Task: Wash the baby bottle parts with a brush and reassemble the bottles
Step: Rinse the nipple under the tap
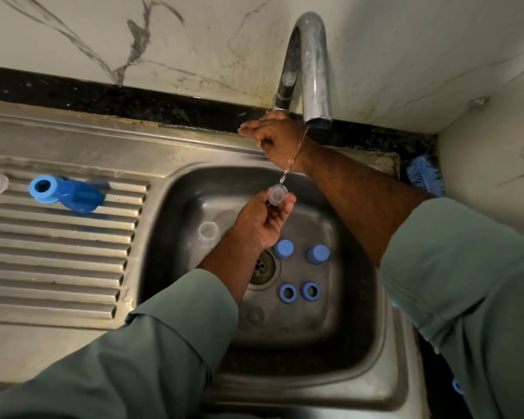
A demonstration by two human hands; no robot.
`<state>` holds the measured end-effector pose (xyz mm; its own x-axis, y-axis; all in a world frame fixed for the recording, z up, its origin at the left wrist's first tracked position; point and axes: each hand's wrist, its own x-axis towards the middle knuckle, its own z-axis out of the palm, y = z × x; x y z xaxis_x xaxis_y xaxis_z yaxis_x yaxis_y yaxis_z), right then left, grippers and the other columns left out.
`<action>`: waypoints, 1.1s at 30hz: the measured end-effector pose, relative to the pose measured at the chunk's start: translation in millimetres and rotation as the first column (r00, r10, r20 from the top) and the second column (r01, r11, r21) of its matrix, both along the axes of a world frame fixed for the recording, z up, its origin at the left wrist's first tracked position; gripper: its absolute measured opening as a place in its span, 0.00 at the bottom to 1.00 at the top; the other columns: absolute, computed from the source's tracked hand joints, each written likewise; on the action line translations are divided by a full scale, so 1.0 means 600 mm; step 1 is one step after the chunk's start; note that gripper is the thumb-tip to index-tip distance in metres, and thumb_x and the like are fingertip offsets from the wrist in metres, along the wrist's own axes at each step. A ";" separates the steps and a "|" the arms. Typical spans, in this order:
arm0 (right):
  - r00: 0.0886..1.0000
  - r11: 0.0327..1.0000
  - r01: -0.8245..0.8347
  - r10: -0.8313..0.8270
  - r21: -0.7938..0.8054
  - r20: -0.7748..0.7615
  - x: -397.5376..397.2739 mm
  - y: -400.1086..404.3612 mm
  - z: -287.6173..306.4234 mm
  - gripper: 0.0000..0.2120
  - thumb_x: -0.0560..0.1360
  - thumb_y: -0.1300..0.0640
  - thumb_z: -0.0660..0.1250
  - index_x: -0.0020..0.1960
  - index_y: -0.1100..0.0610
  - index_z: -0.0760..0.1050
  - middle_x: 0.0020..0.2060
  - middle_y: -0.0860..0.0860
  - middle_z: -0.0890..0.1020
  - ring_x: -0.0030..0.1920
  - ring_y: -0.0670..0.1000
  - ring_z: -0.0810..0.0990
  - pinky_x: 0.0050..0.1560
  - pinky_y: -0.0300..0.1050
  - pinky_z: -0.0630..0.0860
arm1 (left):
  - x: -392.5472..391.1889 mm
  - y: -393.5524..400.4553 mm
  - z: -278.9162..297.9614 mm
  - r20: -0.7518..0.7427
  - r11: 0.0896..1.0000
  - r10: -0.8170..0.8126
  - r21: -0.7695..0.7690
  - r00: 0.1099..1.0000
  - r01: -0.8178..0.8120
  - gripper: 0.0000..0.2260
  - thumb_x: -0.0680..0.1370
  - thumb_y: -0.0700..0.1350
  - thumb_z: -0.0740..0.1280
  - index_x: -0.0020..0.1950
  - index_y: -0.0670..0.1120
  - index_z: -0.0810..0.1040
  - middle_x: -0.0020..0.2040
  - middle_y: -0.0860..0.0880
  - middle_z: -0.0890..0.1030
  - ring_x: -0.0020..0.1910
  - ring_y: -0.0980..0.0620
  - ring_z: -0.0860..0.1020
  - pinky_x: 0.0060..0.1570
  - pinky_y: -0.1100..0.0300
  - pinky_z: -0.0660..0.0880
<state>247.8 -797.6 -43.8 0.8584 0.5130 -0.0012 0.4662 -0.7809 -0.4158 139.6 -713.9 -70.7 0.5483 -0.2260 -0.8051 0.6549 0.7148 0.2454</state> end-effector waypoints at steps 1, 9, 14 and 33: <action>1.000 1.000 0.000 0.000 -0.003 0.000 0.000 0.001 0.000 0.19 0.74 0.71 0.60 0.62 0.61 0.77 0.65 0.54 0.76 0.64 0.55 0.73 0.59 0.25 0.54 | 0.001 0.000 0.000 -0.002 1.000 0.012 0.003 1.000 -0.012 0.06 0.81 0.36 0.62 0.46 0.36 0.76 0.32 0.40 0.82 0.27 0.51 0.81 0.28 0.64 0.79; 1.000 0.996 -0.013 0.015 -0.083 0.025 0.003 0.000 -0.002 0.21 0.77 0.69 0.58 0.68 0.57 0.72 0.69 0.51 0.72 0.66 0.53 0.70 0.59 0.28 0.52 | 0.006 0.005 -0.010 -0.021 0.999 0.050 -0.015 0.999 -0.051 0.08 0.83 0.37 0.58 0.55 0.33 0.74 0.43 0.35 0.82 0.30 0.48 0.83 0.29 0.62 0.80; 0.999 1.000 -0.013 0.014 -0.020 0.032 0.006 -0.001 -0.008 0.19 0.75 0.69 0.59 0.64 0.59 0.76 0.67 0.52 0.75 0.65 0.54 0.73 0.60 0.27 0.54 | 0.006 0.004 -0.014 0.026 1.000 -0.001 -0.006 1.000 0.001 0.08 0.82 0.42 0.63 0.50 0.37 0.76 0.39 0.38 0.83 0.34 0.47 0.83 0.32 0.60 0.81; 0.709 0.318 0.692 -0.131 0.648 -0.693 -0.040 -0.027 0.033 0.10 0.78 0.59 0.63 0.59 0.52 0.76 0.50 0.46 0.83 0.51 0.44 0.80 0.48 0.45 0.75 | -0.001 0.032 -0.007 0.357 0.286 -0.752 0.934 0.554 -0.214 0.05 0.75 0.37 0.71 0.44 0.46 0.83 0.44 0.50 0.83 0.45 0.52 0.81 0.50 0.56 0.79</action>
